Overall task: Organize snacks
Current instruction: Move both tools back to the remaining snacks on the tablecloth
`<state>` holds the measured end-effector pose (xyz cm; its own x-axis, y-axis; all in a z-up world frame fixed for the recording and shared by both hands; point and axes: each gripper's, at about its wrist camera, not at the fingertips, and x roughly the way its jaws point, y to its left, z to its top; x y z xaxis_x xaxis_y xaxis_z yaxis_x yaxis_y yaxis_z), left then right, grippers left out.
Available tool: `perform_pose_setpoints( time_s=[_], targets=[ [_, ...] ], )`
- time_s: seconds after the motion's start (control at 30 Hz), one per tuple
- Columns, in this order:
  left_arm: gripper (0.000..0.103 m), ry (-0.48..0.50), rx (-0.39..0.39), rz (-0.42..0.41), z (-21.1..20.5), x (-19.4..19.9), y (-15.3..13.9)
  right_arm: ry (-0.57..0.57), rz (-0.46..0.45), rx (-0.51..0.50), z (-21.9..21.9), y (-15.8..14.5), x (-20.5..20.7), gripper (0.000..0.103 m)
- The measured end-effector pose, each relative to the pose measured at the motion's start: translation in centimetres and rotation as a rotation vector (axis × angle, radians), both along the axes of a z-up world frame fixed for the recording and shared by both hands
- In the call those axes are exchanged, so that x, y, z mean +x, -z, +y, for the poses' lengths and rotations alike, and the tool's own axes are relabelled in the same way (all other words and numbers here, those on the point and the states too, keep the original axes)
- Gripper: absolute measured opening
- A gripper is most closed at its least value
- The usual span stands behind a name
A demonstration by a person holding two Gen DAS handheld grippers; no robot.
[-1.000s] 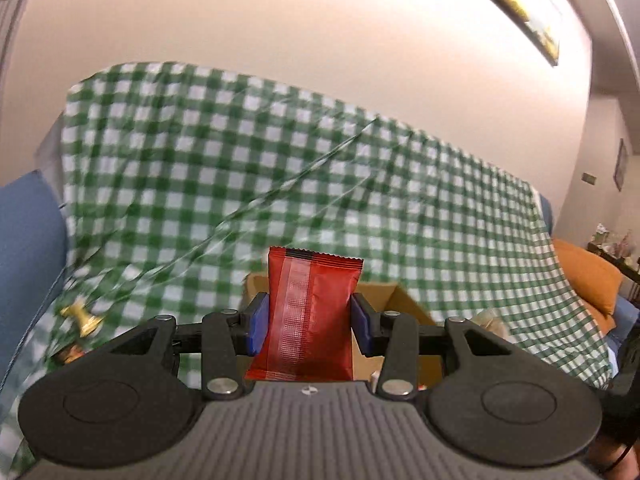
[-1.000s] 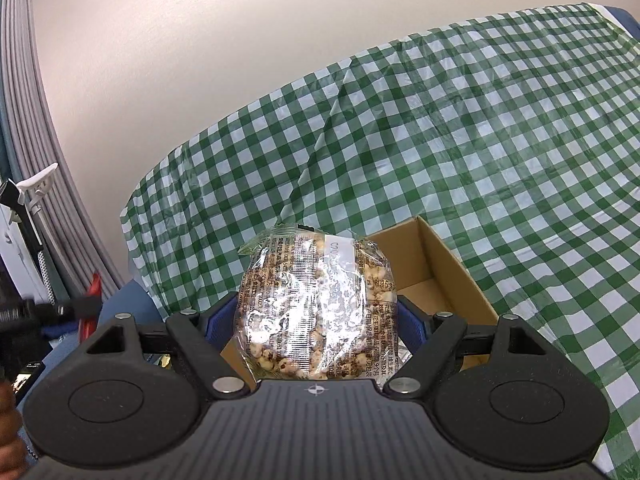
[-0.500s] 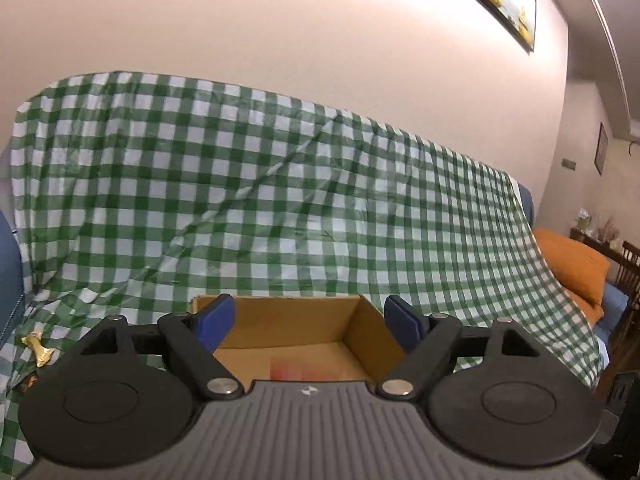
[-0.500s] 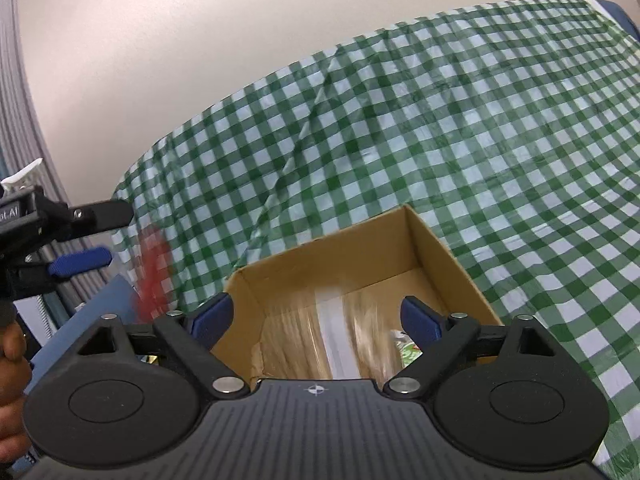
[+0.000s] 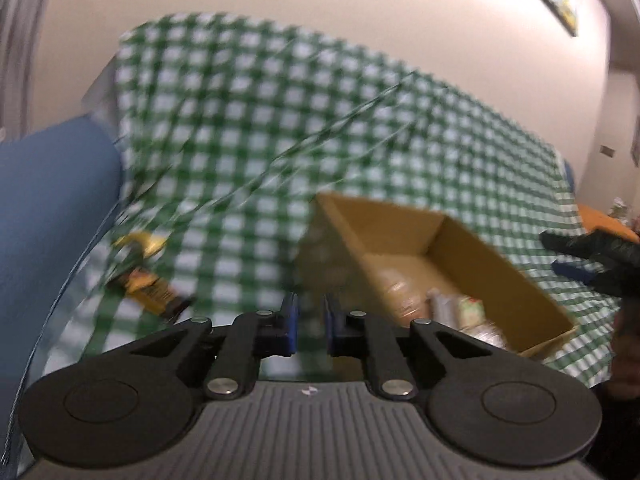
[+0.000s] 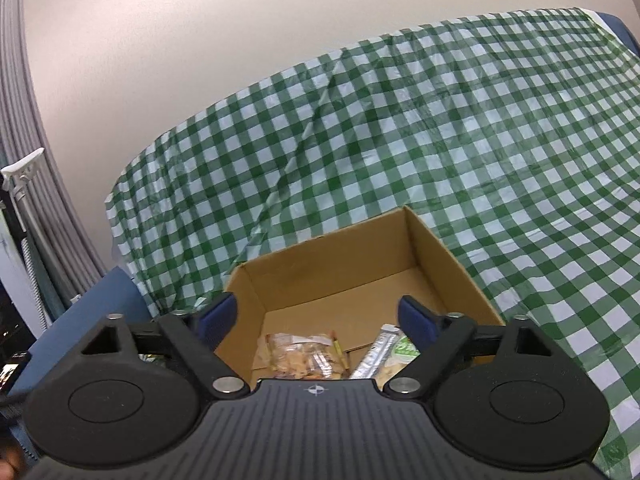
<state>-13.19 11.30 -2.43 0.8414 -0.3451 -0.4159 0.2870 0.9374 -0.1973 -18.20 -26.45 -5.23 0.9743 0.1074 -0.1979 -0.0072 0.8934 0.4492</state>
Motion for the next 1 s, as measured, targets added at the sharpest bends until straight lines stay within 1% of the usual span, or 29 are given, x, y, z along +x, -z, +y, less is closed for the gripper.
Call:
perform_pose_setpoints(
  time_s=[0.03, 0.1, 0.17, 0.23, 0.3, 0.37, 0.43, 0.5, 0.53, 0.57, 0.6, 0.63, 0.67, 0.7, 0.77, 0.83, 0.9, 0.97, 1.0],
  targets=[
    [0.014, -0.018, -0.006, 0.018, 0.7, 0.3, 0.5, -0.007, 0.000, -0.006, 0.5, -0.2, -0.1, 0.075],
    [0.015, -0.061, -0.042, 0.052, 2.2, 1.3, 1.0, -0.027, 0.000, -0.011, 1.2, -0.5, -0.1, 0.056],
    [0.015, -0.099, -0.055, 0.057, 3.3, 2.4, 1.3, -0.041, 0.003, -0.014, 2.0, -0.9, 0.0, 0.051],
    [0.015, -0.154, -0.056, 0.075, 4.2, 3.8, 2.1, -0.050, 0.008, -0.016, 2.7, -1.2, 0.2, 0.051],
    [0.015, -0.228, -0.057, 0.120, 5.0, 5.7, 2.8, -0.055, 0.010, -0.012, 3.3, -1.5, 0.3, 0.051],
    [0.016, -0.291, -0.089, 0.169, 6.0, 7.5, 3.4, -0.060, 0.015, -0.010, 3.8, -1.8, 0.6, 0.053],
    [0.022, -0.335, -0.124, 0.194, 7.0, 8.8, 3.9, -0.062, 0.021, -0.014, 4.2, -2.0, 0.8, 0.053],
    [0.034, -0.366, -0.133, 0.211, 7.2, 10.1, 4.2, -0.065, 0.031, -0.029, 4.7, -2.1, 1.2, 0.055],
    [0.038, -0.376, -0.133, 0.220, 7.2, 10.6, 4.3, -0.066, 0.035, -0.035, 4.8, -2.1, 1.3, 0.055],
    [0.044, -0.388, -0.130, 0.232, 7.3, 11.2, 4.5, -0.068, 0.040, -0.038, 4.9, -2.2, 1.5, 0.055],
    [0.049, -0.396, -0.131, 0.242, 7.3, 11.7, 4.7, -0.067, 0.044, -0.038, 5.0, -2.2, 1.7, 0.057],
    [0.050, -0.404, -0.137, 0.252, 7.4, 12.2, 4.9, -0.065, 0.050, -0.036, 5.0, -2.3, 1.8, 0.058],
    [0.057, -0.416, -0.145, 0.263, 7.6, 12.7, 5.1, -0.061, 0.052, -0.031, 5.0, -2.3, 1.8, 0.060],
    [0.067, -0.431, -0.148, 0.272, 7.6, 13.2, 5.2, -0.058, 0.051, -0.026, 4.9, -2.3, 1.9, 0.061],
    [0.074, -0.455, -0.149, 0.284, 7.6, 14.3, 5.3, -0.054, 0.048, -0.018, 4.9, -2.4, 1.9, 0.061],
    [0.077, -0.463, -0.146, 0.285, 7.4, 15.4, 5.3, -0.058, 0.045, -0.017, 5.1, -2.4, 2.0, 0.062],
    [0.084, -0.478, -0.108, 0.283, 6.8, 16.5, 5.3, -0.065, 0.048, -0.031, 5.3, -2.4, 2.4, 0.063],
    [0.084, -0.506, -0.065, 0.298, 6.3, 17.7, 5.6, -0.070, 0.062, -0.054, 5.7, -2.4, 2.8, 0.064],
    [0.084, -0.514, -0.062, 0.309, 6.2, 18.2, 5.8, -0.066, 0.064, -0.070, 6.0, -2.4, 2.9, 0.064]
  ],
)
